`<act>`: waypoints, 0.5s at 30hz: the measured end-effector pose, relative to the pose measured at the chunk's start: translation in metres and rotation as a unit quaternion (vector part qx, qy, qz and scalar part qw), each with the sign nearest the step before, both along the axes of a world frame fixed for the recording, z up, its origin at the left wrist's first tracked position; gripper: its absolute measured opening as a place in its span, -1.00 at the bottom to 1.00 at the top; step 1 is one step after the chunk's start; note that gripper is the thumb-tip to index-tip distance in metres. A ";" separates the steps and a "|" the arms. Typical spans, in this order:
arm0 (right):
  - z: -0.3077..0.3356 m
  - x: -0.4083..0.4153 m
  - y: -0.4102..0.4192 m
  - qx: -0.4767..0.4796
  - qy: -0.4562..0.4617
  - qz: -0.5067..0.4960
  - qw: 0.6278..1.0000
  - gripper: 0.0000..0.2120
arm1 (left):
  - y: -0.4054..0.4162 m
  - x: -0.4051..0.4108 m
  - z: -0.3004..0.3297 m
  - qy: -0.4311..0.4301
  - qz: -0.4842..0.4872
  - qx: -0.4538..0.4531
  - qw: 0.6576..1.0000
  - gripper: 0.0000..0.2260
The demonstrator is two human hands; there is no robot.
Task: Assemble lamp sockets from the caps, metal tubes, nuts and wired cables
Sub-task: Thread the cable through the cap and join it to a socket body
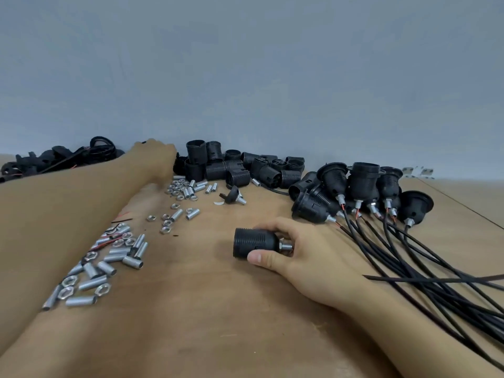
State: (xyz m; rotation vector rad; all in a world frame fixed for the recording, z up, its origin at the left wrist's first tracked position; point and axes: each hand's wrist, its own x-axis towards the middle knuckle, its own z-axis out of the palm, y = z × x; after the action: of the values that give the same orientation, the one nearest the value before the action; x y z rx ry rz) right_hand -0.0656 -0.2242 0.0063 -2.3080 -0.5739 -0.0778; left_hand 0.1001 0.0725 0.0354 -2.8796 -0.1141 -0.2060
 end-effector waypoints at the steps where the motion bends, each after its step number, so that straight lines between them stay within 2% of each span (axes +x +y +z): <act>1: 0.000 0.001 0.000 0.005 0.003 0.003 1.000 -0.76 | 0.001 0.002 -0.003 -0.012 0.003 0.012 1.000 -0.87; 4: -0.004 0.004 0.000 0.030 0.021 0.009 0.999 -0.76 | 0.008 0.008 -0.006 -0.078 0.017 -0.036 0.996 -0.95; 7: -0.010 0.009 -0.001 0.042 0.039 0.007 0.998 -0.72 | 0.017 0.010 -0.008 -0.046 0.022 -0.080 0.995 -0.96; 9: -0.012 0.010 -0.001 0.043 0.043 0.010 0.998 -0.68 | 0.016 0.008 -0.012 -0.015 0.025 -0.054 0.998 -0.81; 12: -0.013 0.012 -0.002 0.048 0.044 0.016 0.998 -0.68 | 0.007 0.006 -0.018 0.007 0.032 -0.006 0.999 -0.80; 15: -0.014 0.013 -0.002 0.053 0.042 0.022 0.997 -0.72 | 0.011 0.008 -0.020 -0.045 0.034 0.029 0.998 -0.74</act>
State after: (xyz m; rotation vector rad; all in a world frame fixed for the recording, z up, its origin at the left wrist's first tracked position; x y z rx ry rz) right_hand -0.0523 -0.2264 -0.0076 -2.1831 -0.5640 0.0090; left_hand 0.1079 0.0836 0.0152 -2.8034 -0.2193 -0.3199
